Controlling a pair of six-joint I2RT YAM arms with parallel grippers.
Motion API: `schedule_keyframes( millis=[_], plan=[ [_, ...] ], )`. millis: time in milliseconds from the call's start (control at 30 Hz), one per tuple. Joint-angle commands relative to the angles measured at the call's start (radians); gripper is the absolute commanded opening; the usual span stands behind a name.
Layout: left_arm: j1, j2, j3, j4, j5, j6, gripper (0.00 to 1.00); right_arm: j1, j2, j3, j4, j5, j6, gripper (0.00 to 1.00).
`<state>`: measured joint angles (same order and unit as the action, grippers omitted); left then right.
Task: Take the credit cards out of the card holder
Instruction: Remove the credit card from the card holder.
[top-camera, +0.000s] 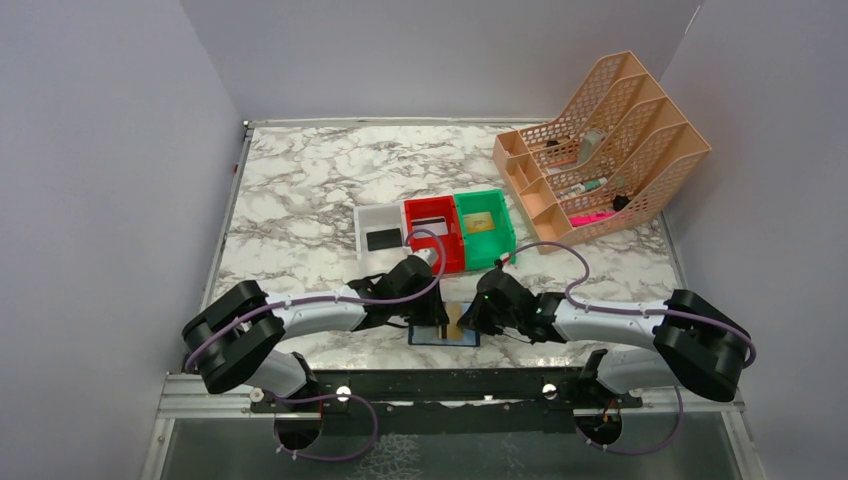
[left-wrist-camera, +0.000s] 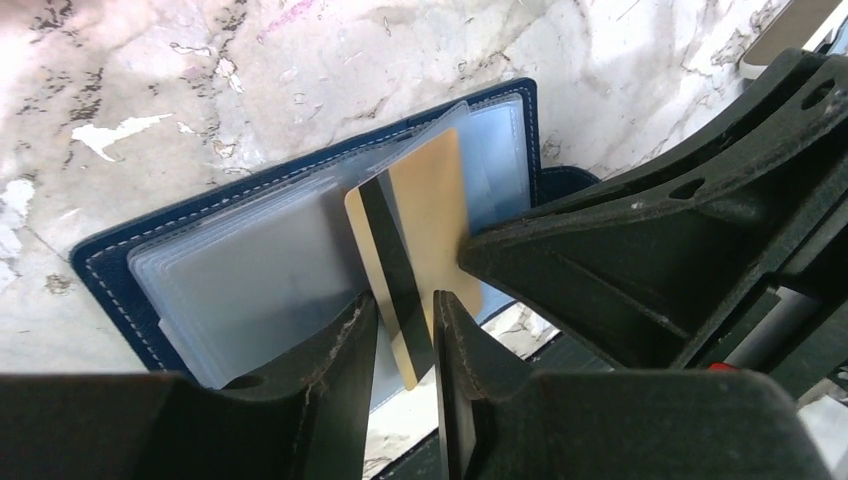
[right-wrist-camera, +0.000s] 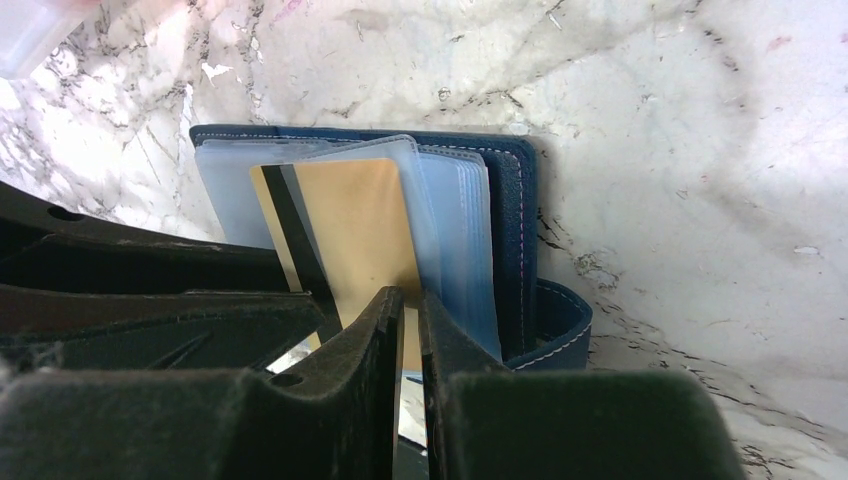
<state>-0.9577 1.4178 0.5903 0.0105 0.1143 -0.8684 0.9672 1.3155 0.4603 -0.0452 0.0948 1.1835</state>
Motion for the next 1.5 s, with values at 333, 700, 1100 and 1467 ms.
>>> schedule_keyframes(
  millis=[333, 700, 1100, 1467],
  plan=[
    [-0.004, -0.027, -0.027, 0.026, 0.025, 0.011, 0.05, -0.004, 0.062, -0.024, -0.204, 0.078, -0.018, 0.17],
    [-0.001, -0.053, 0.002, -0.095, -0.067, 0.042, 0.0, -0.004, 0.034, -0.001, -0.274, 0.13, -0.019, 0.18],
    [0.0, -0.055, -0.011, -0.045, -0.023, 0.037, 0.0, -0.004, -0.018, 0.014, -0.187, 0.04, -0.097, 0.19],
    [0.0, -0.065, -0.006, -0.049, -0.026, 0.04, 0.0, -0.004, -0.066, 0.118, -0.137, -0.024, -0.225, 0.29]
  ],
)
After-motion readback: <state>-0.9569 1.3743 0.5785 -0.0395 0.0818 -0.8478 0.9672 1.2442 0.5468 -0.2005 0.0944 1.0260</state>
